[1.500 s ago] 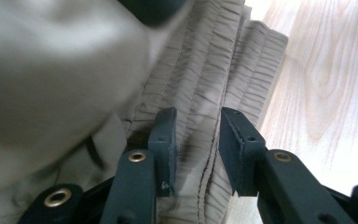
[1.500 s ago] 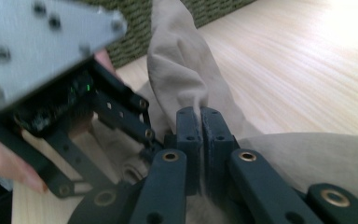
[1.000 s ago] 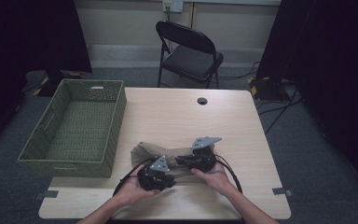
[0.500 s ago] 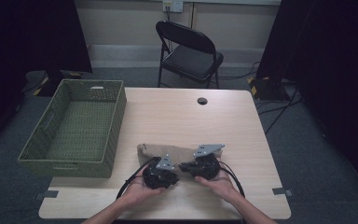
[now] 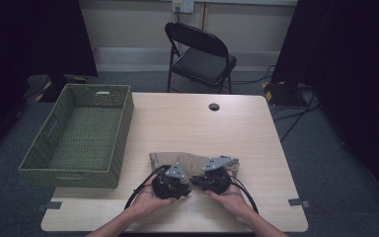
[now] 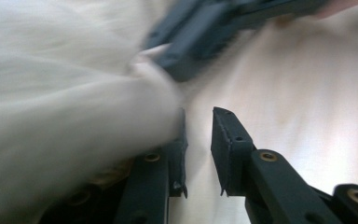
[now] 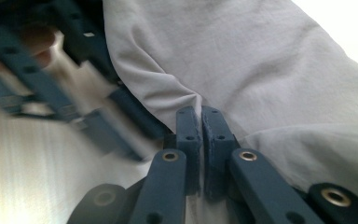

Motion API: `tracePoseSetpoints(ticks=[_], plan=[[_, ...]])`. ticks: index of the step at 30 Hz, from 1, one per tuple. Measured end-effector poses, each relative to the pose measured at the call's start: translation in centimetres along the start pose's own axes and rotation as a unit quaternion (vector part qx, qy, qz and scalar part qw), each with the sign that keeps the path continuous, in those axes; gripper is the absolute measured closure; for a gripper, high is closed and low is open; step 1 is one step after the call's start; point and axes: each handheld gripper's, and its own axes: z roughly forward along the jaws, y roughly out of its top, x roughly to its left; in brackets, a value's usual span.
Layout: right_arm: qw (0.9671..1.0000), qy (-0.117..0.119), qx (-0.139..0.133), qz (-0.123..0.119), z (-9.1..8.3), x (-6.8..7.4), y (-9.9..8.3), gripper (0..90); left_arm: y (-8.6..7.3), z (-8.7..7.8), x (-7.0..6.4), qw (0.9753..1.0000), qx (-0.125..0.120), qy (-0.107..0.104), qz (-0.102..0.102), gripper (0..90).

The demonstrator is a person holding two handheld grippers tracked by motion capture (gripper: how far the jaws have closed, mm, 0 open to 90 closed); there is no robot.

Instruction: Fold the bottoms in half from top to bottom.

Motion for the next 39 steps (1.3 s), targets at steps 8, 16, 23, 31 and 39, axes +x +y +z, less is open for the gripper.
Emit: tracePoseSetpoints(ticks=[8, 16, 23, 31, 39], plan=[[0.9996, 0.023, -0.006, 0.014, 0.2, -0.9, -0.2, 86.3, 1.9, -3.0, -0.5, 0.9974, -0.071, -0.012, -0.001, 72.7], [0.9996, 0.029, 0.001, 0.001, 0.2, -0.7, -0.2, 86.2, 2.1, -4.9, 3.2, 0.9926, -0.102, 0.051, -0.041, 65.6], [0.9994, 0.033, 0.006, -0.01, 0.2, -0.8, -0.1, 86.3, 0.2, -3.8, 5.6, 0.9932, -0.066, 0.072, -0.064, 55.6], [0.9992, 0.029, 0.013, -0.024, -0.2, -1.8, -0.1, 86.2, -0.9, -2.5, 5.9, 0.9964, -0.036, 0.047, -0.06, 48.2], [0.9998, 0.021, 0.005, 0.004, -0.7, -3.1, -0.2, 77.5, -1.1, -1.5, 5.1, 0.9967, -0.032, 0.053, -0.052, 45.6]])
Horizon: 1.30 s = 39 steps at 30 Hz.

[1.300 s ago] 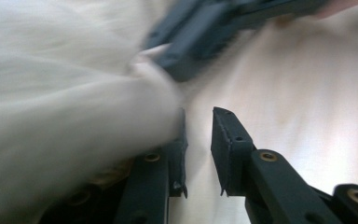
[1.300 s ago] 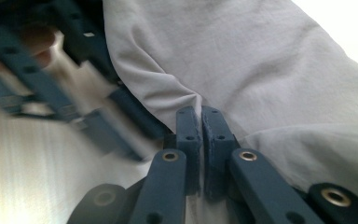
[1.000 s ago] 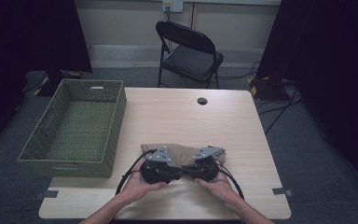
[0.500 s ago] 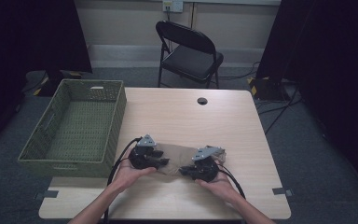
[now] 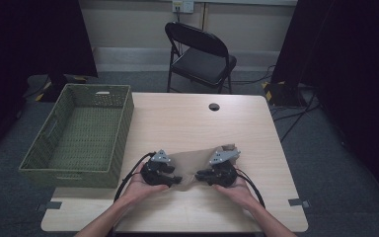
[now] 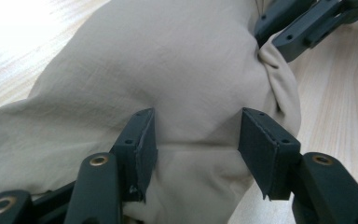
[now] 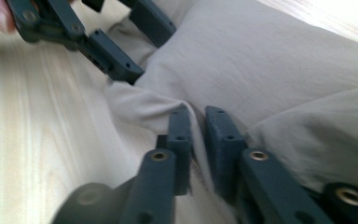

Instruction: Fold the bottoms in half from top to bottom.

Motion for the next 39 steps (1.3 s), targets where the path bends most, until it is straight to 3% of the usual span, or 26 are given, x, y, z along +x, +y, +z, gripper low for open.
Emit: tracePoseSetpoints(ticks=[3, 7, 12, 14, 18, 20, 23, 30, 34, 39], plan=[[1.0, -0.004, -0.006, 0.0, -0.4, 0.5, 0.4, 70.4, 0.0, 0.0, 0.0, 1.0, 0.004, 0.001, 0.003, 45.5], [0.999, 0.002, -0.044, 0.005, -2.3, 1.0, 1.7, 70.4, 0.0, 0.1, 0.0, 1.0, 0.004, 0.002, 0.006, 45.4], [0.9948, -0.038, -0.088, 0.035, -5.5, -0.4, 3.0, 72.0, 0.0, 0.1, -0.1, 1.0, 0.006, 0.003, 0.007, 45.5], [0.9934, -0.057, -0.091, 0.041, -6.2, -0.7, 3.5, 73.3, 0.0, 0.1, 0.0, 0.9999, 0.006, 0.003, 0.008, 45.5], [0.992, -0.09, -0.079, 0.039, -6.5, -1.3, 3.9, 74.1, 0.1, 0.1, 0.0, 0.9999, 0.009, 0.003, 0.008, 45.5], [0.9919, -0.107, -0.054, 0.043, -6.1, -1.9, 3.4, 74.4, 0.1, 0.1, -0.1, 0.9999, 0.01, 0.006, 0.008, 45.5], [0.9916, -0.116, -0.033, 0.046, -6.0, -2.4, 2.2, 73.8, 0.1, 0.1, -0.1, 0.9999, 0.01, 0.008, 0.004, 45.5], [0.9891, -0.132, -0.017, 0.062, -7.3, -2.9, -0.9, 62.7, 0.1, 0.1, -0.1, 0.9999, 0.01, 0.009, 0.002, 45.4], [0.9868, -0.152, -0.001, 0.056, -6.7, -3.5, -2.0, 56.3, 0.1, 0.1, -0.1, 0.9999, 0.008, 0.007, 0.0, 45.3], [0.9859, -0.157, 0.008, 0.056, -5.8, -4.3, -2.5, 50.1, -0.2, 0.1, -0.3, 0.9998, 0.002, 0.018, 0.009, 45.2]])
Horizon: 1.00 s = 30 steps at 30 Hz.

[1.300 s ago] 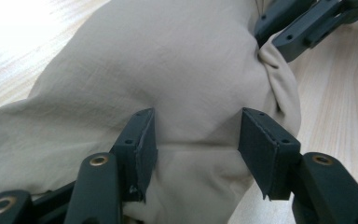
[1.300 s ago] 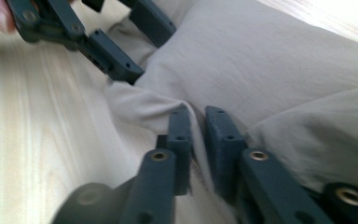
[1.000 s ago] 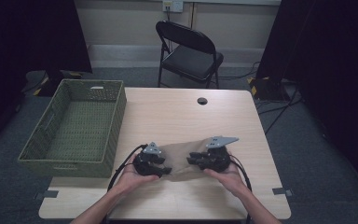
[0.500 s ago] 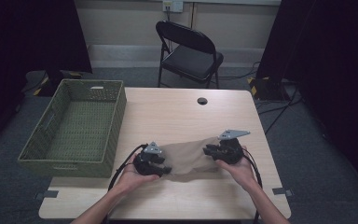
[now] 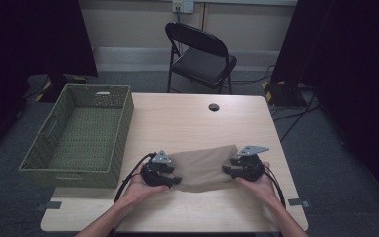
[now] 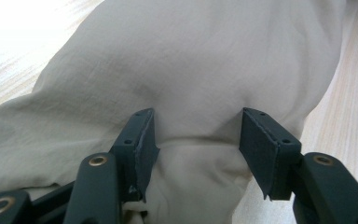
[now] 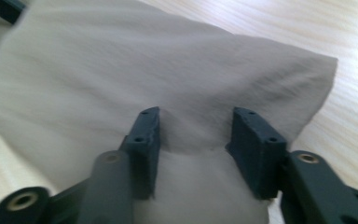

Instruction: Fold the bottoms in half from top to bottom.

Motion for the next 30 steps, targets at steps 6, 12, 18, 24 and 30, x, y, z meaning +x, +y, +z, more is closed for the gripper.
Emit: tracePoseSetpoints(ticks=[6, 12, 18, 24, 30], plan=[[0.9994, -0.017, -0.001, -0.03, 0.4, 0.5, -0.9, 49.5, -0.1, -0.2, -0.1, 1.0, 0.002, 0.002, 0.002, 44.6], [0.9998, -0.016, 0.007, 0.001, 0.2, 0.4, -0.6, 37.6, 0.2, -1.1, 0.4, 0.9999, -0.008, -0.01, -0.01, 41.3], [0.9991, -0.013, -0.029, 0.029, -0.9, 0.4, 0.6, 30.0, 0.9, -2.6, 1.4, 0.9971, -0.069, 0.007, -0.033, 45.0], [0.9989, -0.01, -0.026, 0.038, 0.4, 1.7, 1.3, 23.3, 0.7, -1.7, 1.6, 0.9985, -0.042, 0.021, -0.027, 41.4], [0.9992, -0.031, -0.002, 0.025, 2.0, 1.9, 0.8, 21.6, 0.3, -0.2, 1.3, 0.9997, -0.014, 0.014, -0.015, 40.3]])
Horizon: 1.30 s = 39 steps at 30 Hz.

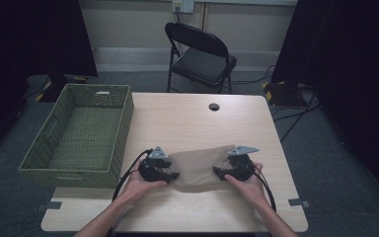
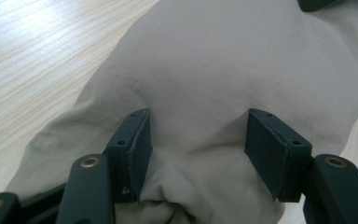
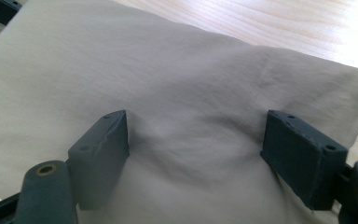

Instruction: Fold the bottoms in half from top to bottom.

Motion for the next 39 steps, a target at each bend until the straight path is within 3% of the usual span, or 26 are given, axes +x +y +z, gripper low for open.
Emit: tracePoseSetpoints(ticks=[4, 8, 13, 19, 28, 32, 33, 35, 39], plan=[[1.0, 0.0, 0.0, 0.004, 0.1, -0.4, -0.2, 21.6, -0.2, 0.2, -0.2, 0.9999, 0.002, -0.014, -0.007, 40.7], [1.0, -0.005, 0.002, 0.008, 0.1, -0.6, -0.2, 21.4, -0.2, 0.3, -0.8, 0.9999, 0.008, -0.011, 0.004, 41.2], [0.9996, -0.009, 0.002, 0.026, -0.3, -1.7, -0.4, 21.5, 0.1, 1.0, -2.5, 0.9992, 0.011, -0.03, 0.022, 40.9], [0.9986, -0.02, 0.001, 0.048, -0.9, -2.5, -0.8, 21.2, 0.3, 1.5, -3.5, 0.9986, 0.011, -0.045, 0.025, 41.0], [0.9977, -0.021, 0.001, 0.065, -1.5, -3.5, -1.4, 20.9, 0.5, 1.9, -5.6, 0.996, 0.016, -0.079, 0.037, 41.0], [0.9974, -0.026, 0.002, 0.067, -1.7, -3.8, -1.5, 20.7, 0.5, 2.0, -6.3, 0.9937, 0.022, -0.098, 0.048, 40.4], [0.9972, -0.028, 0.002, 0.069, -1.8, -3.9, -1.6, 20.7, 0.5, 2.0, -6.7, 0.9926, 0.027, -0.103, 0.059, 40.4], [0.997, -0.031, 0.002, 0.071, -1.9, -4.1, -1.6, 20.7, 0.9, 1.8, -7.0, 0.9912, 0.031, -0.115, 0.059, 40.1], [0.9969, -0.036, -0.013, 0.069, -2.4, -4.0, -1.4, 25.3, 1.8, 0.0, -6.1, 0.9915, -0.014, -0.122, 0.041, 43.6]])
